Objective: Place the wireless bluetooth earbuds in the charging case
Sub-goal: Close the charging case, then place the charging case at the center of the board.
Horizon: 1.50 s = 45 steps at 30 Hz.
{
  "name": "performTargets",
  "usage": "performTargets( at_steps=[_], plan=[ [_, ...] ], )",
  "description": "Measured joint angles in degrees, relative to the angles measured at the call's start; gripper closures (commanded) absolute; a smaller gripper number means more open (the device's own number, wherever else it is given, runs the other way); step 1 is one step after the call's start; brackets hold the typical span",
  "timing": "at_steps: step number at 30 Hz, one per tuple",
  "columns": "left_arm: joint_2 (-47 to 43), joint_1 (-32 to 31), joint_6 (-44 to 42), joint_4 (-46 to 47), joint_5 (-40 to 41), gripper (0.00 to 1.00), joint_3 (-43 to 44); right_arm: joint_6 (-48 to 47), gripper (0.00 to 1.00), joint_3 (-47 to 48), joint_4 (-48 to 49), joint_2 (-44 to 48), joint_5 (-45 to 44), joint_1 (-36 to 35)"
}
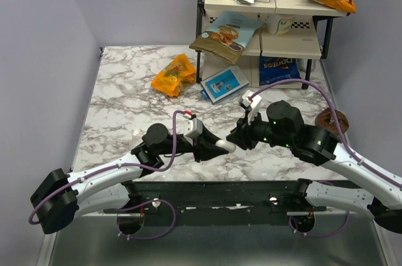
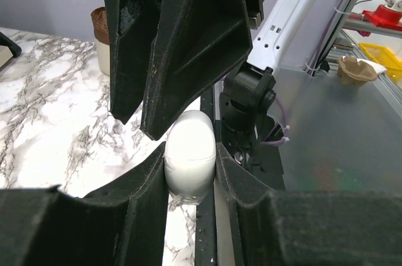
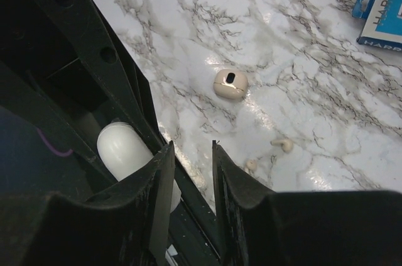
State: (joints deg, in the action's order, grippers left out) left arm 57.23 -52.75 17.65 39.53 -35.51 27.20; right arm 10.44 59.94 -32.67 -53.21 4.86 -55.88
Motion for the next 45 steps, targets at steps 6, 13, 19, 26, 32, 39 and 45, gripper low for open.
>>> performTargets(
  at_steps=[6, 13, 19, 26, 32, 39, 45],
  plan=[
    [-0.02, 0.00, -0.76, -2.32, 4.76, 1.00, 0.11, 2.84, 0.45, -0.09, -0.13, 1.92, -8.35, 0.09],
    [2.14, 5.84, 4.90, -17.64, 23.80, 1.00, 2.21, 7.76, 0.44, -2.86, 0.68, 5.44, -16.59, 4.26],
    [13.44, 24.06, 15.06, -26.18, 27.08, 1.00, 3.80, 10.01, 0.44, -9.88, 2.32, 1.75, -17.16, 4.57],
    [27.39, 27.36, 16.41, -30.27, 26.25, 1.00, 11.04, 11.17, 0.44, -12.79, 4.17, 1.38, -16.48, 4.63],
    [33.59, 28.76, 16.26, -30.25, 26.05, 0.83, 16.28, 11.17, 0.44, -13.22, 5.49, 1.53, -15.93, 4.63],
    [39.10, 29.53, 15.58, -30.99, 26.08, 0.55, 19.80, 11.04, 0.44, -13.31, 5.64, 1.92, -15.91, 4.63],
    [39.15, 30.18, 14.84, -33.07, 27.17, 0.47, 19.87, 10.93, 0.44, -13.31, 5.62, 2.38, -15.93, 4.63]
  ],
)
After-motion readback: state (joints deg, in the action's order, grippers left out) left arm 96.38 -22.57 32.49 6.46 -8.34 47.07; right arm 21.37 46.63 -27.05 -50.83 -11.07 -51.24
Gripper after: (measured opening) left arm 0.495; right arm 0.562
